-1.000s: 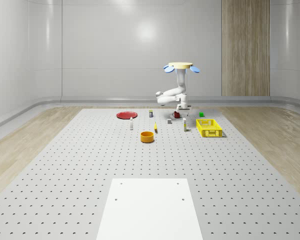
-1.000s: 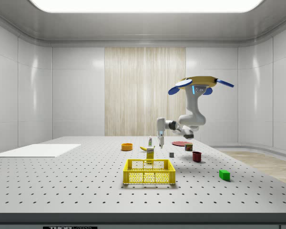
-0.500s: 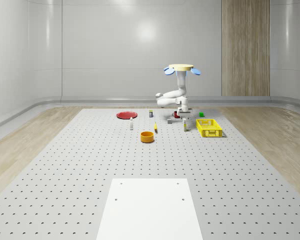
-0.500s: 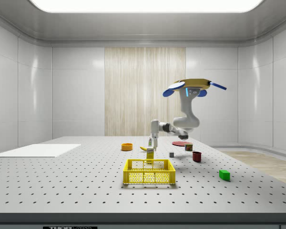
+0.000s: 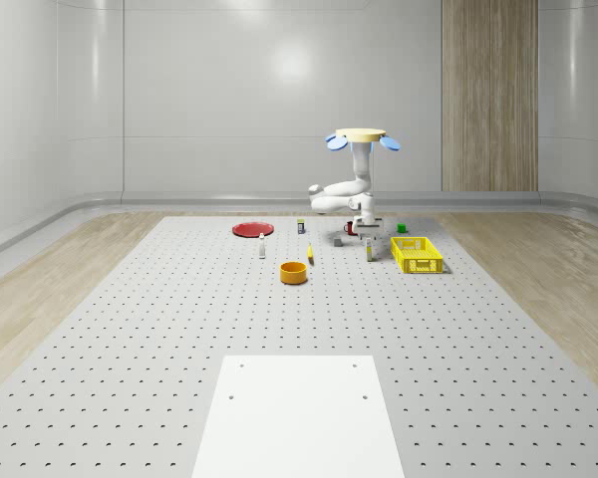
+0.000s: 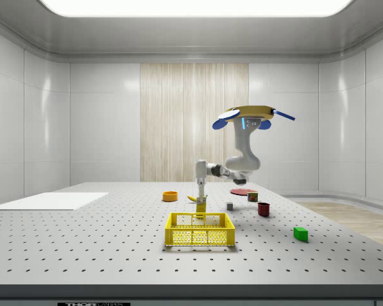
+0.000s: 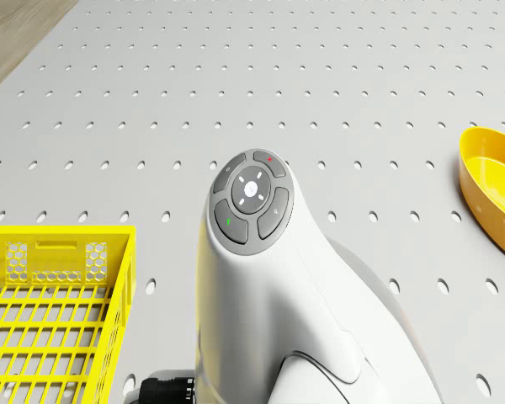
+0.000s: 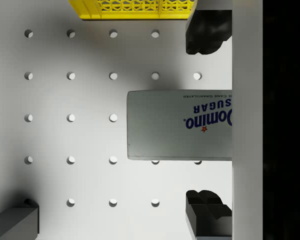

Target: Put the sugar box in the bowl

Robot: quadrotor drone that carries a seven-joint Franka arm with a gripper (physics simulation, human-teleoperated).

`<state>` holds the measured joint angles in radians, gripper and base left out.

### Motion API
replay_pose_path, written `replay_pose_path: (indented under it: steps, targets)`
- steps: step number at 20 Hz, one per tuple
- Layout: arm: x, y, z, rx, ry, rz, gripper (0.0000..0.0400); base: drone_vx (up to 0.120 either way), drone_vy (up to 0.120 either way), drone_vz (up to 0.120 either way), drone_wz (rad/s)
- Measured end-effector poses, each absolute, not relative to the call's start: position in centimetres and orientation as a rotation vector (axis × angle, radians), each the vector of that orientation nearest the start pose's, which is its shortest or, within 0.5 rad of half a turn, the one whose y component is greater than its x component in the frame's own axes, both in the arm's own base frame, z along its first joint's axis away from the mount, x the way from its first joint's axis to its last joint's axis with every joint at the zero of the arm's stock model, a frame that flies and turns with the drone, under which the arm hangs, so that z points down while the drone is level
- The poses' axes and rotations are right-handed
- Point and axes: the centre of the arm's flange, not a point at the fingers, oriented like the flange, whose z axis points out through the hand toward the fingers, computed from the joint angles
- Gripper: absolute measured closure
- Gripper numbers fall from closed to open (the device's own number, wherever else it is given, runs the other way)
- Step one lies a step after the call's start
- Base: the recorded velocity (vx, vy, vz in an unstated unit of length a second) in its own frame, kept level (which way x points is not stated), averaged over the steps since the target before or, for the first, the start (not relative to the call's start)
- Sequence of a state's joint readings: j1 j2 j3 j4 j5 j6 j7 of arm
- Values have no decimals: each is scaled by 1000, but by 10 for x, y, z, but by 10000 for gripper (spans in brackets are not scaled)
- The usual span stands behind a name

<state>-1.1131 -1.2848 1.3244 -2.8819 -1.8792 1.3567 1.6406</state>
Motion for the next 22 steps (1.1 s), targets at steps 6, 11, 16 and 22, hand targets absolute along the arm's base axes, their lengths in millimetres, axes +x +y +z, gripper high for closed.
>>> replay_pose_path:
  steps: [6, 11, 16, 22]
  targets:
    - [307, 0, 505, 1, -2, 785, 0, 0, 0, 0, 0]
    - [307, 0, 512, 1, -2, 785, 180, 0, 0, 0, 0]
    - [307, 0, 514, -2, 0, 791, 233, 0, 0, 0, 0]
    - [307, 0, 502, -6, 3, 803, 234, 0, 0, 13, 0]
